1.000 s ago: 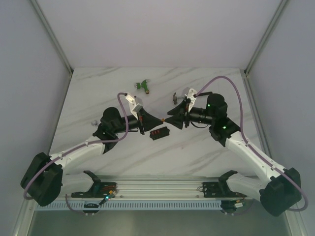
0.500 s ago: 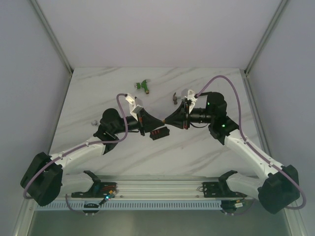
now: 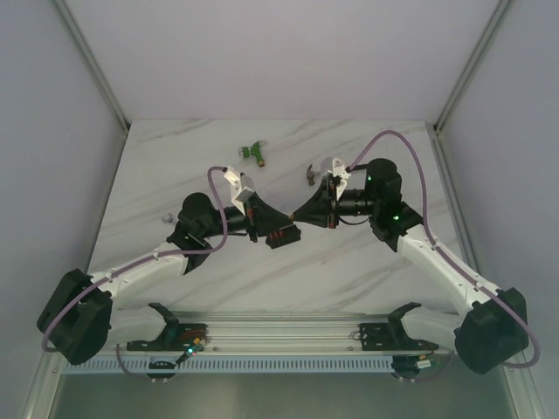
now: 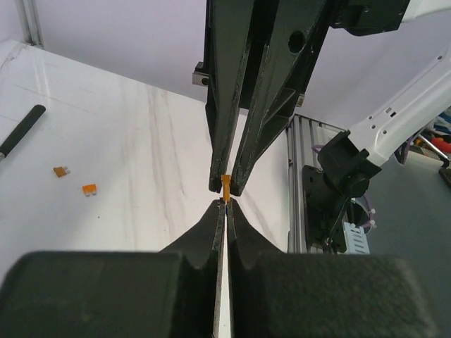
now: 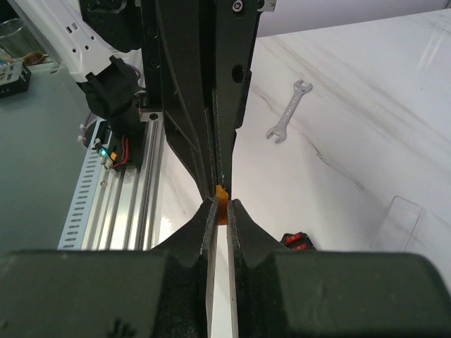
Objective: Snap on the fuse box
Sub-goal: Pick up the fuse from the center of the board.
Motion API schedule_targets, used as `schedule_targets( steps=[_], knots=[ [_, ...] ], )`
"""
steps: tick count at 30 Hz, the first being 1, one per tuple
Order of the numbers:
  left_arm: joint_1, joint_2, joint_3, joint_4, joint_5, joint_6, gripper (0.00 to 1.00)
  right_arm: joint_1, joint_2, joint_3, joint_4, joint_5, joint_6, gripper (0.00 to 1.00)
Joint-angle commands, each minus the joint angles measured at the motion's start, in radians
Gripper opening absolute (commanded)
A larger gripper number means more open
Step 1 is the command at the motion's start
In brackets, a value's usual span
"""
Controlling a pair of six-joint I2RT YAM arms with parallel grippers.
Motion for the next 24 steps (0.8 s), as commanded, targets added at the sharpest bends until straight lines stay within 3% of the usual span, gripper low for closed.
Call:
schedule_targets(
  steps=[1,12,16,24],
  knots=[
    [-0.014,0.016,-0.004,0.062,0.009,0.003,0.13,0.009,0.017,0.045,-0.03,-0.056,-0.029,0.0],
    [-0.014,-0.06,-0.144,-0.079,-0.298,0.148,0.76,0.014,0.045,0.079,-0.161,0.336,0.046,0.0],
    [-0.014,-0.05,-0.221,-0.069,-0.397,0.211,0.88,0.037,0.067,0.09,-0.218,0.494,0.06,0.0],
    [-0.013,0.054,-0.306,0.017,-0.551,0.34,0.92,0.056,0.124,0.093,-0.25,0.553,0.089,0.0]
  ],
)
